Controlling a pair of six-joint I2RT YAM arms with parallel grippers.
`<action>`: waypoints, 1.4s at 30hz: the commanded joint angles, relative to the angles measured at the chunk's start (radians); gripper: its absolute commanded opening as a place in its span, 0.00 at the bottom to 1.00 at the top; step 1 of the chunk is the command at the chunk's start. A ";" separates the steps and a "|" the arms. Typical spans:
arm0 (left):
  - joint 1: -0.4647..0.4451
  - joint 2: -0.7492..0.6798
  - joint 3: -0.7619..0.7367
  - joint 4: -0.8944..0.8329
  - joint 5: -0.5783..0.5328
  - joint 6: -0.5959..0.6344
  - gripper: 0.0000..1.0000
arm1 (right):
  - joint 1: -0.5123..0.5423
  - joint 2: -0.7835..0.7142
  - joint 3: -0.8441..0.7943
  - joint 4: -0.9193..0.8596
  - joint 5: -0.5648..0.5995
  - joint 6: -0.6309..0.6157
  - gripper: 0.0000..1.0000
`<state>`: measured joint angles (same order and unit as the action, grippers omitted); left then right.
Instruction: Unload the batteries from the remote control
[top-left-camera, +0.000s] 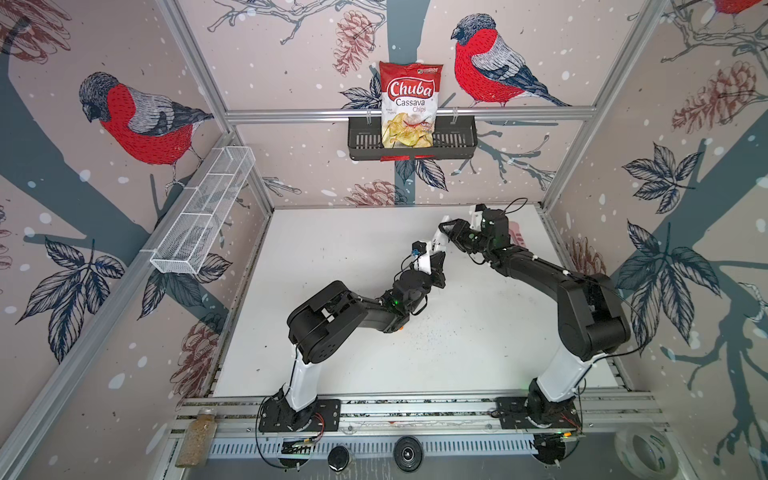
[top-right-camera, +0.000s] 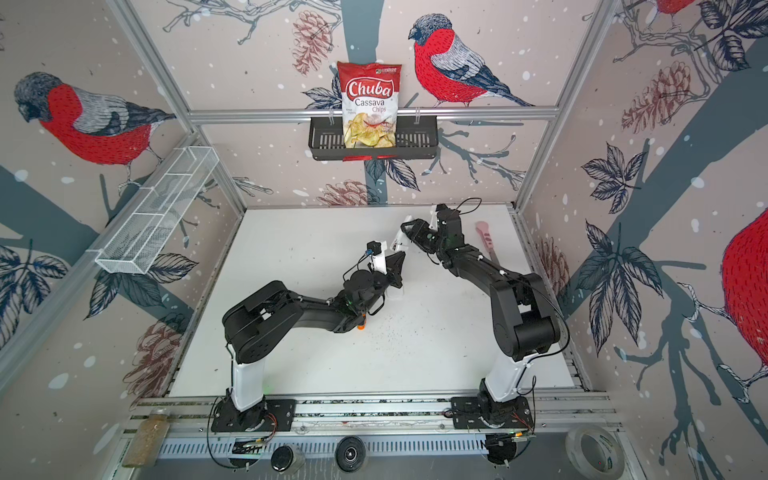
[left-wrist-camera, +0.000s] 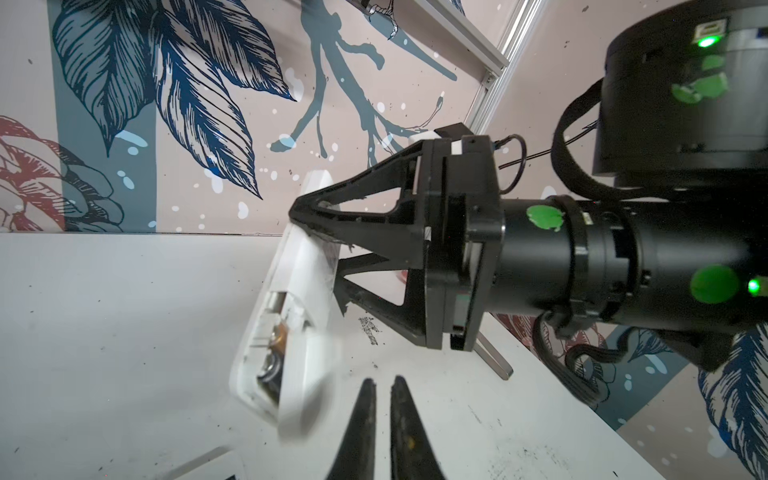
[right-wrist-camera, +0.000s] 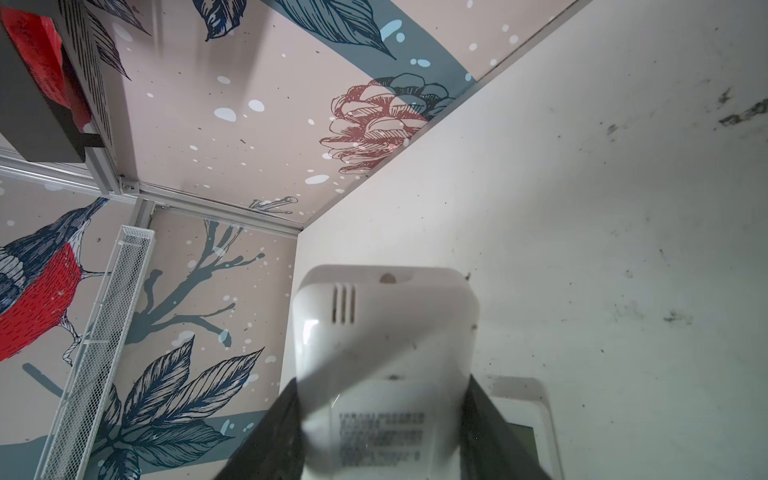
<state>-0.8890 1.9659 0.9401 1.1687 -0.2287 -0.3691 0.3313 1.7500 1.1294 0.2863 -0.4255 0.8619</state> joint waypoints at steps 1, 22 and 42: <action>-0.008 -0.016 -0.005 0.040 0.020 0.006 0.11 | -0.001 0.003 0.010 0.021 0.002 -0.018 0.29; 0.054 -0.339 -0.236 -0.140 -0.110 -0.015 0.83 | 0.004 0.129 0.299 -0.482 0.049 -0.332 0.31; 0.134 -0.934 -0.586 -0.659 -0.318 -0.309 0.97 | 0.355 0.510 0.913 -1.023 0.296 -0.556 0.33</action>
<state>-0.7650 1.0912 0.3985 0.5976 -0.5083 -0.6205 0.6556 2.2227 1.9850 -0.6395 -0.1848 0.3393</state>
